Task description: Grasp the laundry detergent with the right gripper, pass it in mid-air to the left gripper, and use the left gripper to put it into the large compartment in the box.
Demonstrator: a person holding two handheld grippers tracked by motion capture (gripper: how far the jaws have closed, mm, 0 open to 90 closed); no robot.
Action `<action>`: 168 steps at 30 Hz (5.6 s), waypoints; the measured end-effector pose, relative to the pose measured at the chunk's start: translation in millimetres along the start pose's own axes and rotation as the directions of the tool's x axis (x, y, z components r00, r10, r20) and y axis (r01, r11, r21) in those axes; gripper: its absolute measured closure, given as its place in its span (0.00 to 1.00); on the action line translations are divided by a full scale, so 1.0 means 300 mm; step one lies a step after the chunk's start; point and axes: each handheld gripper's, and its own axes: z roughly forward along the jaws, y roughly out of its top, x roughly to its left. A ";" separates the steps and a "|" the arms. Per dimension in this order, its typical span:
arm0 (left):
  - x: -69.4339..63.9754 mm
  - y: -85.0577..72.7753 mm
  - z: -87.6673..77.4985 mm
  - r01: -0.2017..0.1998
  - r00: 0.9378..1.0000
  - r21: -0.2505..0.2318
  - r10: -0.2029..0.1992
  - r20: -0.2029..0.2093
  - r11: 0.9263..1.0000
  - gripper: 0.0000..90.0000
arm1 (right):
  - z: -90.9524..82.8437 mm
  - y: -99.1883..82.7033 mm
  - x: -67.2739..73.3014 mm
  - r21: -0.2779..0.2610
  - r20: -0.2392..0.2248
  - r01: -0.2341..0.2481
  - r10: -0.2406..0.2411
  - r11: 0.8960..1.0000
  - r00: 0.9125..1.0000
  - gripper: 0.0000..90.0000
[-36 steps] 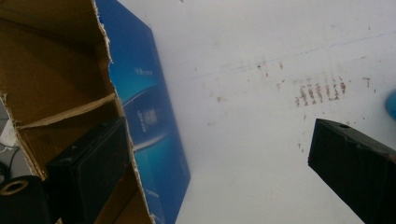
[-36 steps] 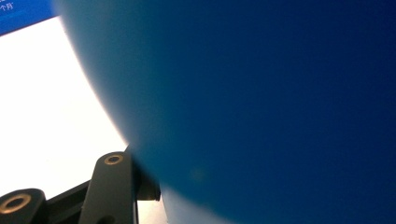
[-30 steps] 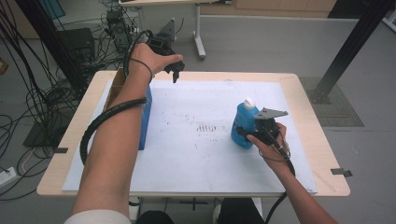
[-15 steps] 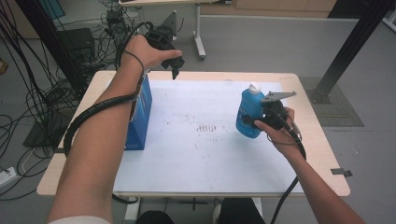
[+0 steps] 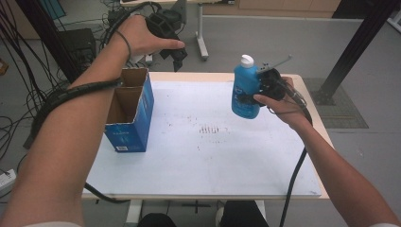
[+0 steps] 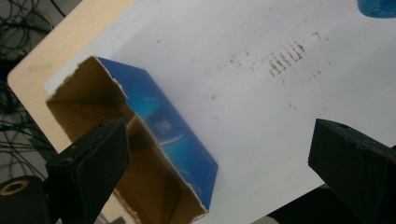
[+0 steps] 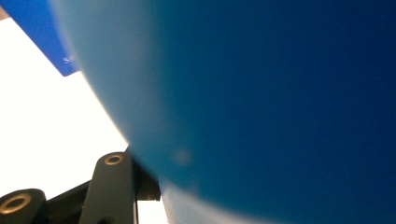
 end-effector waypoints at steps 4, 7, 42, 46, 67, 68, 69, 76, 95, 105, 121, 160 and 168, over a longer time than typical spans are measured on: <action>-0.018 -0.003 -0.032 -0.100 0.995 -0.009 0.100 -0.006 0.995 0.07 | 0.047 0.051 0.014 0.006 -0.058 0.038 -0.038 0.999 0.998 0.49; -0.035 0.000 -0.042 -0.171 0.985 -0.001 0.171 -0.008 0.985 0.07 | 0.090 0.086 0.031 0.003 -0.108 0.073 -0.073 0.997 0.991 0.49; -0.109 -0.023 0.050 -0.457 0.889 0.037 0.456 0.025 0.889 0.07 | 0.389 0.284 0.274 -0.117 -0.391 0.298 -0.319 0.947 0.863 0.48; -0.115 -0.032 0.060 -0.462 0.887 0.041 0.462 0.029 0.886 0.07 | 0.390 0.282 0.283 -0.133 -0.396 0.301 -0.329 0.944 0.857 0.48; -0.108 -0.053 0.128 -0.475 0.878 0.056 0.469 0.091 0.878 0.06 | 0.371 0.284 0.324 -0.183 -0.438 0.327 -0.375 0.927 0.817 0.48; -0.109 -0.053 0.130 -0.479 0.876 0.057 0.473 0.094 0.876 0.06 | 0.370 0.284 0.324 -0.185 -0.439 0.329 -0.377 0.926 0.816 0.48; -0.109 -0.052 0.130 -0.485 0.873 0.059 0.479 0.096 0.872 0.06 | 0.369 0.284 0.324 -0.186 -0.438 0.329 -0.378 0.926 0.816 0.48; -0.121 -0.052 0.138 -0.487 0.871 0.061 0.480 0.104 0.871 0.06 | 0.359 0.282 0.318 -0.187 -0.441 0.310 -0.362 0.932 0.821 0.48; -0.128 -0.041 0.130 -0.495 0.865 0.054 0.486 0.126 0.867 0.07 | 0.350 0.279 0.309 -0.190 -0.441 0.307 -0.361 0.932 0.822 0.48; -0.125 -0.039 0.127 -0.499 0.863 0.049 0.490 0.125 0.865 0.07 | 0.350 0.279 0.301 -0.195 -0.437 0.307 -0.363 0.931 0.823 0.48; -0.132 -0.037 0.119 -0.508 0.858 0.047 0.500 0.118 0.860 0.07 | 0.337 0.284 0.299 -0.199 -0.432 0.311 -0.368 0.929 0.824 0.48; -0.143 -0.036 0.111 -0.508 0.856 0.042 0.499 0.134 0.861 0.07 | 0.330 0.288 0.308 -0.226 -0.432 0.338 -0.405 0.914 0.806 0.48; -0.141 -0.035 0.106 -0.512 0.853 0.034 0.503 0.137 0.858 0.08 | 0.321 0.294 0.306 -0.230 -0.428 0.339 -0.407 0.912 0.807 0.48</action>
